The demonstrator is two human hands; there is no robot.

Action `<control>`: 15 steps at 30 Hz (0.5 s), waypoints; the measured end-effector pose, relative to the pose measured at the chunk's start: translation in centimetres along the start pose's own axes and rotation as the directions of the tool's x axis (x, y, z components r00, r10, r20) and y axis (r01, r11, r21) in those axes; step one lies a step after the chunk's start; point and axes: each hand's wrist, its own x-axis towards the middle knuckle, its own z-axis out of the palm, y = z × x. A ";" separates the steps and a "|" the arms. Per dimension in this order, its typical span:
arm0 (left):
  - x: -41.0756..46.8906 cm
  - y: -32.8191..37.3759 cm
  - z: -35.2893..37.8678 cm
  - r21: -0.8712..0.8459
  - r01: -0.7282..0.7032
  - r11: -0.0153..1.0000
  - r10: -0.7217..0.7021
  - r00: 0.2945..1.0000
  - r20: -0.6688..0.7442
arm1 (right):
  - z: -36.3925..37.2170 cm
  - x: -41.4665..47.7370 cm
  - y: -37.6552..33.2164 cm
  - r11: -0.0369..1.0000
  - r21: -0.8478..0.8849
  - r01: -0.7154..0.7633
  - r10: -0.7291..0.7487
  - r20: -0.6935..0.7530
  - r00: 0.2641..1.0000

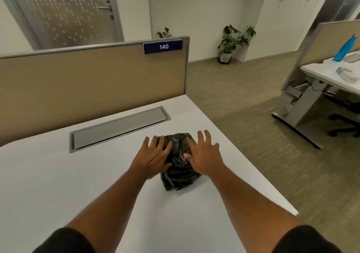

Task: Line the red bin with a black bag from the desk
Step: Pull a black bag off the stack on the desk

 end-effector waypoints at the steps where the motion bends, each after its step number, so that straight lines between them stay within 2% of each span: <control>1: 0.1 0.0 0.0 0.006 0.014 1.000 -0.014 0.999 0.035 | -0.1 0.2 -0.1 0.998 0.045 -0.049 0.048 0.039 0.998; 6: 1.0 0.0 1.5 -0.021 0.026 0.999 -0.025 0.999 0.028 | 1.9 1.5 -0.4 0.922 0.276 -0.272 0.273 0.033 0.961; 11: 1.6 0.4 1.0 -0.056 0.030 0.998 -0.029 1.000 0.010 | 1.6 2.7 0.2 0.674 0.536 -0.509 0.467 0.225 0.855; 15: 1.7 0.9 0.6 -0.016 0.034 0.999 -0.035 0.999 -0.009 | 1.7 3.2 0.6 0.552 0.622 -0.555 0.487 0.301 0.820</control>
